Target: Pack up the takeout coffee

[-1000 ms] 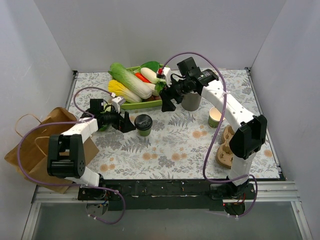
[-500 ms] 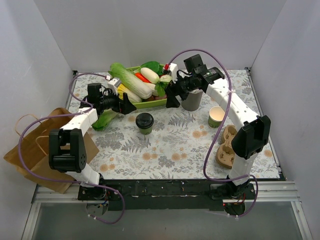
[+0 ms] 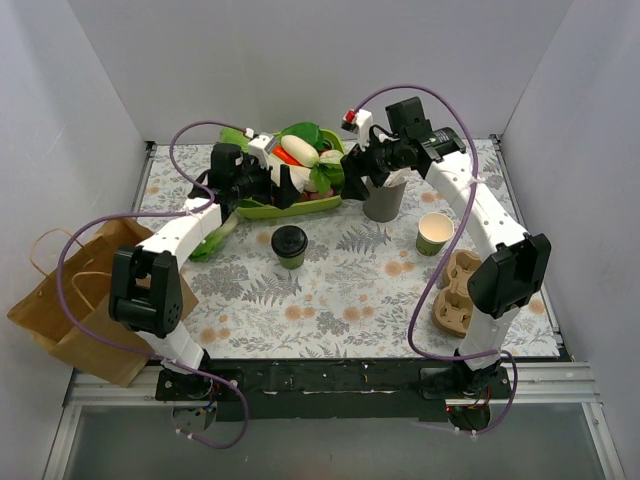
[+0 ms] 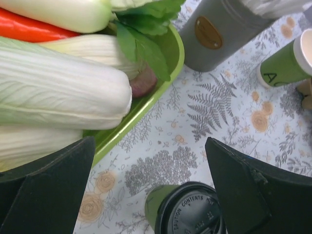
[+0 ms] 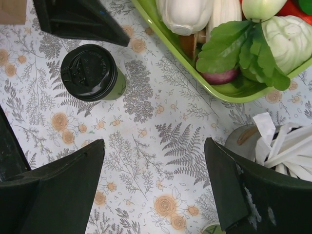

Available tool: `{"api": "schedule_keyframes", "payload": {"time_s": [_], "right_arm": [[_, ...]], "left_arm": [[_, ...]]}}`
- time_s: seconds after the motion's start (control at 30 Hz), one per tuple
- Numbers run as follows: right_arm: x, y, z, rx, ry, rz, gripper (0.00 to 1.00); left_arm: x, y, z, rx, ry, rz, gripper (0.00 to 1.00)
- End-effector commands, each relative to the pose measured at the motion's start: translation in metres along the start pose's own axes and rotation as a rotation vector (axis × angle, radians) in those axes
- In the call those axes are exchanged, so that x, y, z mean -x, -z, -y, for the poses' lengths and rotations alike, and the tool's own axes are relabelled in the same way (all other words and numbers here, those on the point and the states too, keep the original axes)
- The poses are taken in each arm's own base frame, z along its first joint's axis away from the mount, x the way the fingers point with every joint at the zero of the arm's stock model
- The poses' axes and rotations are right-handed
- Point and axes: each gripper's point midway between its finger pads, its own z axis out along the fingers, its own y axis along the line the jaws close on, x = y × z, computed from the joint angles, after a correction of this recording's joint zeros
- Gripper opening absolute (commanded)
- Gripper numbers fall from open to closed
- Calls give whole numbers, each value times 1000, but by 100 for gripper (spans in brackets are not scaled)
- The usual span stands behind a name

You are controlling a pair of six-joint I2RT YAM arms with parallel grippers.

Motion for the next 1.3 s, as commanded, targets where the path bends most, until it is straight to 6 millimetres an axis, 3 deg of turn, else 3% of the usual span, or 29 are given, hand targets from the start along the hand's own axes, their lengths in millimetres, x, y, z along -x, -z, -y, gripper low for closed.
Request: {"api": "schedule_keyframes", "payload": {"time_s": [0.0,0.07,0.1,0.13,0.3,0.47,0.63,0.83,1.0,1.27], "right_arm": [[29,30,8,-70,38,99,90],[29,34,14,-82,32,105,91],[30,36,16,-86,32,110,91],[30,37,18,-90,30,110,91],[29,39,24,-91,17,116,91],[24,44,24,-93,16,114,91],[18,48,24,-96,15,107,91],[14,50,25,-97,12,101,91],[11,51,26,-95,9,99,91],[11,48,28,-83,3,100,91]], "left_arm": [[-7,26,29,0,-114,-57,98],[-5,42,46,1,-213,-53,98],[-24,46,54,-3,-229,-98,98],[-29,50,58,0,-245,-108,98],[-59,66,62,-2,-249,-163,98],[-77,59,74,-54,-260,-214,98],[-97,44,67,-44,-278,-284,98],[-108,34,56,-33,-294,-332,98],[-104,33,48,10,-311,-331,98],[-91,46,72,-56,-272,-280,97]]}}
